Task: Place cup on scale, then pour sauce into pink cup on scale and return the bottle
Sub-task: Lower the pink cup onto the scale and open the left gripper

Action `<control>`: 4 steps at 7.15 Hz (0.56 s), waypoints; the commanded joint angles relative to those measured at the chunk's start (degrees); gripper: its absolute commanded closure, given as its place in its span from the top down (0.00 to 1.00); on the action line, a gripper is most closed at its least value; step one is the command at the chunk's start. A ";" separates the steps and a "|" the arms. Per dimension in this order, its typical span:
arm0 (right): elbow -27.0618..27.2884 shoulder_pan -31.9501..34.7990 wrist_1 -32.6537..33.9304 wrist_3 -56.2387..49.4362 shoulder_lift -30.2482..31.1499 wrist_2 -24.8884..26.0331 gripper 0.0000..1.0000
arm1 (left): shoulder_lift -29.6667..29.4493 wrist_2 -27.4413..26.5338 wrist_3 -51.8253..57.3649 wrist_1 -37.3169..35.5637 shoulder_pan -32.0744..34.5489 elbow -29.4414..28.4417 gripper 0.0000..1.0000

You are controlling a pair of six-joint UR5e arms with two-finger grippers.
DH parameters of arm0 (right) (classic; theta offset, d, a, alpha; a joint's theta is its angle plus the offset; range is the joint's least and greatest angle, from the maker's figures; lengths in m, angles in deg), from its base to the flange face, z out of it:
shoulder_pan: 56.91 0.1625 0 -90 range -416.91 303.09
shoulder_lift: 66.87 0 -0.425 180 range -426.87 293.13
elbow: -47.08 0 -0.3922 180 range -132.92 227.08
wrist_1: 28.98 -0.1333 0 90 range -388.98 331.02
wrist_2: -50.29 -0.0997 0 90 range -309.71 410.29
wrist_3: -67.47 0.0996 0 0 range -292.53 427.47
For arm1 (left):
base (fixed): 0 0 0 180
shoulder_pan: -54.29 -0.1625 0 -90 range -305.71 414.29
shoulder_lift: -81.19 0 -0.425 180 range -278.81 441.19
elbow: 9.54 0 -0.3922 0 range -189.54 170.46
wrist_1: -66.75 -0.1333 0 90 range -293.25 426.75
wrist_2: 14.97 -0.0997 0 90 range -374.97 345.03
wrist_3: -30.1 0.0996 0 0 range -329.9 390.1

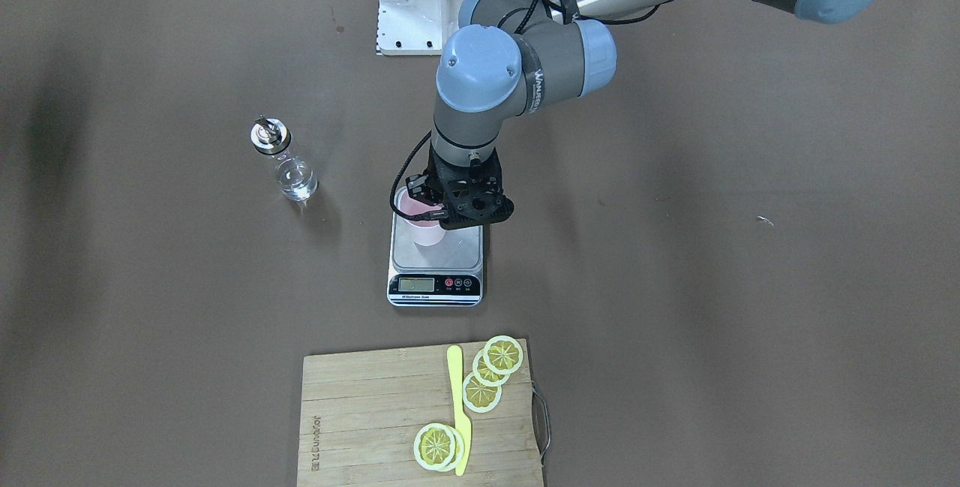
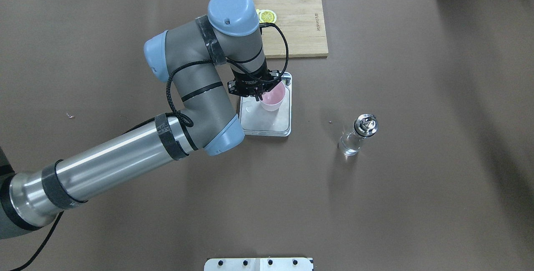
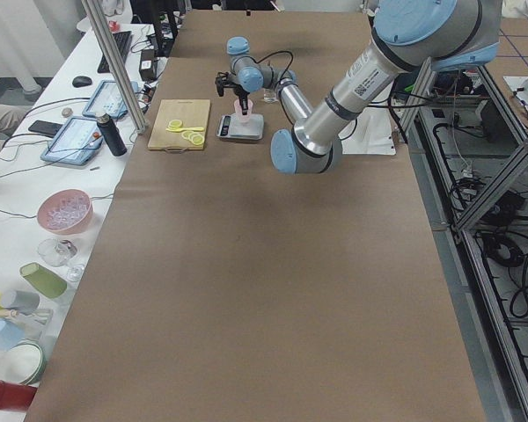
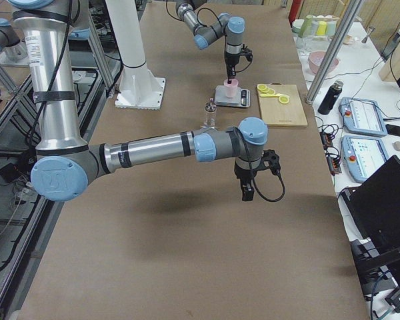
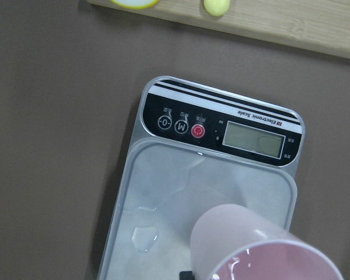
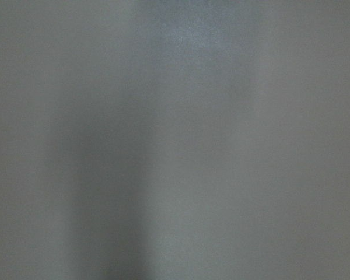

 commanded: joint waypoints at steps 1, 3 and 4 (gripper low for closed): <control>-0.05 0.00 0.00 0.00 -0.07 0.00 1.00 | 1.44 -2.45 0.20 0.54 -0.01 1.26 0.97; -0.05 0.00 0.00 0.00 -0.33 0.00 1.00 | 2.51 -3.54 0.73 0.99 -0.01 2.67 0.98; -0.05 0.00 0.00 -0.09 -0.42 -0.09 1.00 | 2.59 -3.36 1.25 0.64 0.17 4.33 0.98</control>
